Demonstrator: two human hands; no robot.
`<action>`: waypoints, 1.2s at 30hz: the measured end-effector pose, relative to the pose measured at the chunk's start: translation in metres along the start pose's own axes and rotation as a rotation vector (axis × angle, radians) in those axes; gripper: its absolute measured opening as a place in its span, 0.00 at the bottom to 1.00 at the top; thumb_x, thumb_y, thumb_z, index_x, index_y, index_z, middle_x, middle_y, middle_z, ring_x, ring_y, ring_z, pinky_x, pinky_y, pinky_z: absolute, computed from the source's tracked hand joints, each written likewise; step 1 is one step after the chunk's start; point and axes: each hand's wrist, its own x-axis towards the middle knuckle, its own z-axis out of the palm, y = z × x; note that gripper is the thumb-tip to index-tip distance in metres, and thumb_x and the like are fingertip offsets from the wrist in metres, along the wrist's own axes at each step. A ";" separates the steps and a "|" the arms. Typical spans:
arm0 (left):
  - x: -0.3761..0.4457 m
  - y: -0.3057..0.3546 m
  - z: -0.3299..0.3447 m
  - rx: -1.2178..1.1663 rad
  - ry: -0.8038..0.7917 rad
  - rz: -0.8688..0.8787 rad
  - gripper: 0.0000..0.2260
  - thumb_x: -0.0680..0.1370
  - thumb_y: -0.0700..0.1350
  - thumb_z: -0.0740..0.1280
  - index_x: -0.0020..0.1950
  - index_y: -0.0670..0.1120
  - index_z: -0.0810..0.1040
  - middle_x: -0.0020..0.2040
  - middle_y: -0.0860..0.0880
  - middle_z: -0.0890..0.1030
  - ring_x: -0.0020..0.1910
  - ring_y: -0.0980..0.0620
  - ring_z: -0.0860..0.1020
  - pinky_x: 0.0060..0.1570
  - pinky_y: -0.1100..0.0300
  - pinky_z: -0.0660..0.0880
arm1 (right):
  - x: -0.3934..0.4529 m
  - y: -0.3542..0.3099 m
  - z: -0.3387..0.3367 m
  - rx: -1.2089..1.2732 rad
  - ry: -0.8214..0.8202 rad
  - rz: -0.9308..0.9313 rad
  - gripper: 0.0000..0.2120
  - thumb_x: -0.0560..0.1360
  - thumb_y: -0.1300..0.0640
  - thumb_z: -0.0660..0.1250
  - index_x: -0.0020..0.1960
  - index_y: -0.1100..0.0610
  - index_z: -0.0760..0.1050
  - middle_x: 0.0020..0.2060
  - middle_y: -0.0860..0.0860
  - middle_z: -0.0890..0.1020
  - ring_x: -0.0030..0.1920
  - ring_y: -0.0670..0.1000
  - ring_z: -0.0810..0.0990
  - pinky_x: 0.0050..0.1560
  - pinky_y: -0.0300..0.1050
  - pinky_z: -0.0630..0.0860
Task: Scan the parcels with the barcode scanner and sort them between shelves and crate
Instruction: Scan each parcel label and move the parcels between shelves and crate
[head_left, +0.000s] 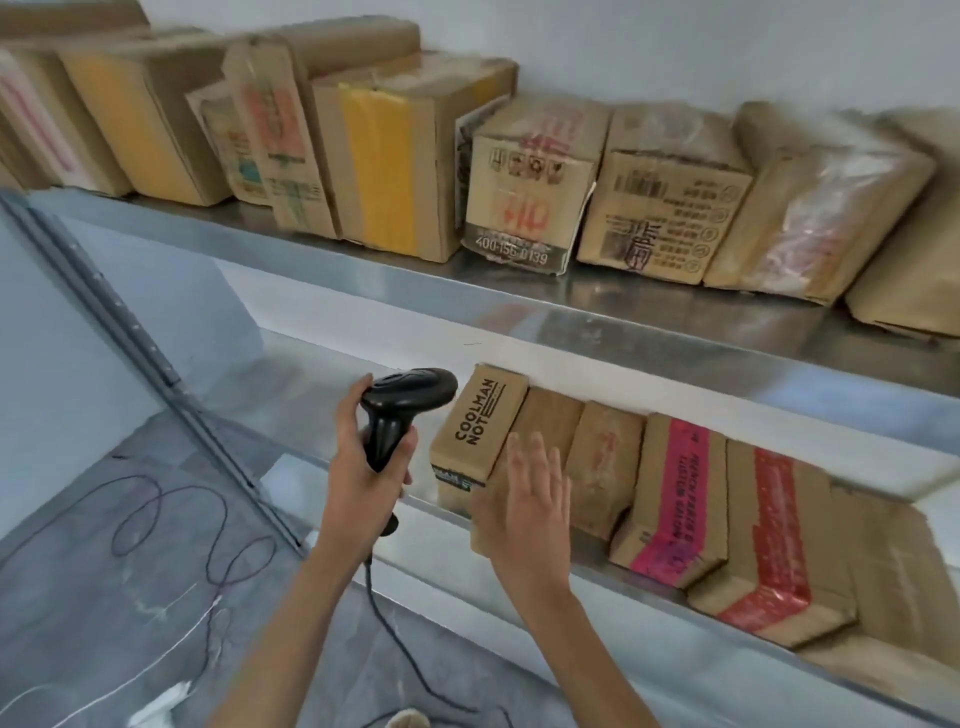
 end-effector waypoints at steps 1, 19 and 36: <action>0.010 -0.006 -0.008 0.001 -0.023 0.003 0.29 0.81 0.40 0.68 0.75 0.59 0.58 0.43 0.51 0.82 0.29 0.53 0.78 0.34 0.59 0.78 | 0.007 -0.010 0.010 -0.018 0.000 0.045 0.36 0.79 0.34 0.47 0.81 0.46 0.42 0.81 0.49 0.41 0.80 0.54 0.36 0.79 0.53 0.37; 0.080 -0.078 -0.071 -0.149 -0.256 -0.131 0.29 0.81 0.40 0.67 0.74 0.61 0.59 0.40 0.46 0.81 0.31 0.48 0.77 0.32 0.57 0.77 | 0.105 -0.076 0.094 -0.369 -0.058 0.442 0.31 0.83 0.45 0.54 0.82 0.46 0.46 0.81 0.56 0.45 0.78 0.70 0.47 0.76 0.62 0.51; 0.097 -0.103 -0.096 -0.179 -0.202 -0.214 0.30 0.81 0.40 0.68 0.76 0.58 0.58 0.38 0.45 0.81 0.30 0.48 0.77 0.33 0.55 0.77 | 0.080 -0.073 0.121 0.204 0.087 0.468 0.27 0.83 0.57 0.53 0.81 0.50 0.54 0.79 0.52 0.60 0.75 0.55 0.66 0.70 0.58 0.70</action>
